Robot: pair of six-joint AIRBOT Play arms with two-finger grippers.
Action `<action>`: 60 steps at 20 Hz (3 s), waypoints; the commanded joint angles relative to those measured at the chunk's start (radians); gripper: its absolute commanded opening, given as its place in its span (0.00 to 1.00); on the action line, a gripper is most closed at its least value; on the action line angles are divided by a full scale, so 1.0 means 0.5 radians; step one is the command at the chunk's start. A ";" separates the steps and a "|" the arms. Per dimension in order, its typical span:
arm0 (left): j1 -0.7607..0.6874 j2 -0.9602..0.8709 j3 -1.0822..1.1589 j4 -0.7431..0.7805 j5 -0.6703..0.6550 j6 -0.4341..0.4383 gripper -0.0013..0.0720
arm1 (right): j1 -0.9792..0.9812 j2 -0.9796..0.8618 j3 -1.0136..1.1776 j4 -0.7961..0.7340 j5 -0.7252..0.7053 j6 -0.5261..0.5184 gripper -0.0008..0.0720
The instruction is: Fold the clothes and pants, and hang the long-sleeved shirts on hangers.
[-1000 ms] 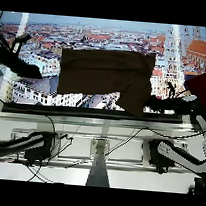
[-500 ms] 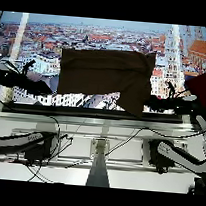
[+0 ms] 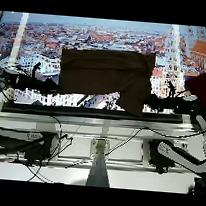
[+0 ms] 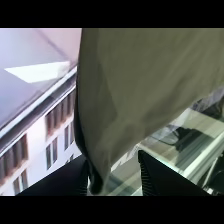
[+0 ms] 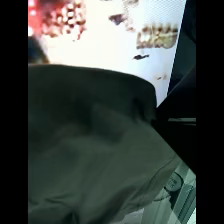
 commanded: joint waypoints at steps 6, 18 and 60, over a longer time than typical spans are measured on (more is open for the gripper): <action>-0.002 -0.035 0.010 -0.002 0.018 0.054 0.04 | 0.001 0.002 0.015 0.025 0.036 -0.009 0.03; -0.214 0.066 0.719 -0.563 -0.043 0.053 0.04 | 0.166 0.002 0.627 1.189 0.023 -0.539 0.03; -0.581 -0.233 0.888 -0.184 1.442 -0.557 0.98 | 0.748 -0.889 1.657 0.346 -1.382 -0.274 0.96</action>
